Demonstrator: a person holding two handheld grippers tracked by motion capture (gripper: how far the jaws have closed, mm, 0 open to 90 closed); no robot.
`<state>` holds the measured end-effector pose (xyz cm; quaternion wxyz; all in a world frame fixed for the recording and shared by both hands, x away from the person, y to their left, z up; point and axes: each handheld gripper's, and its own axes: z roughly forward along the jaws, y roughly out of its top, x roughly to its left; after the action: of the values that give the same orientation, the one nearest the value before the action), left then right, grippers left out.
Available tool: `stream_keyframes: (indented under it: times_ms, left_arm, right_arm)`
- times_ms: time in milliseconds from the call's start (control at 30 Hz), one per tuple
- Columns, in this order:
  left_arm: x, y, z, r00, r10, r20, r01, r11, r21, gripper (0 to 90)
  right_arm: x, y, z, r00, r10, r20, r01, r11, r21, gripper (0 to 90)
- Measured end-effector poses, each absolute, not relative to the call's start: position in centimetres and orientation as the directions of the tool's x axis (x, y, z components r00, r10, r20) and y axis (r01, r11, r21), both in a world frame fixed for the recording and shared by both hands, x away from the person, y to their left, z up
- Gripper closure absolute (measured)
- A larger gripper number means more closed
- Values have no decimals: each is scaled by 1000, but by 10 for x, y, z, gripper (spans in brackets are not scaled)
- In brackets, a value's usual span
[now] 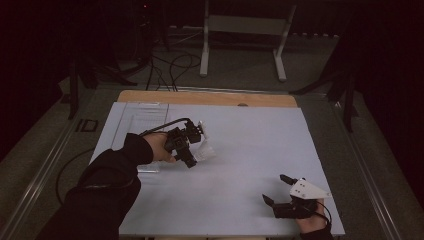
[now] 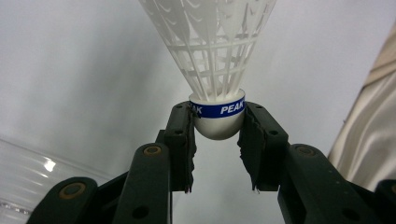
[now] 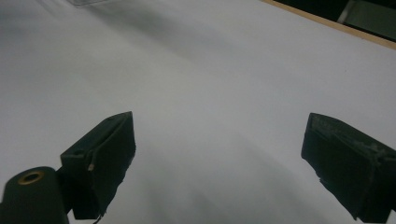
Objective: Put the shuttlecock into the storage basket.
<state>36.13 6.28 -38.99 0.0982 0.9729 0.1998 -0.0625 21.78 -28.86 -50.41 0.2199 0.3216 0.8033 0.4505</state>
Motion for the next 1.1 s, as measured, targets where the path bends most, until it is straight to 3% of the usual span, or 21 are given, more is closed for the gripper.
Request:
stream_keyframes:
  times_ms: [1100]
  left_arm:
    - [370, 117, -356, 876, 466, -126, 482, -850, 211, 664]
  right_arm:
    - [217, -286, -505, -705, 706, -66, 315, 395, 863, 99]
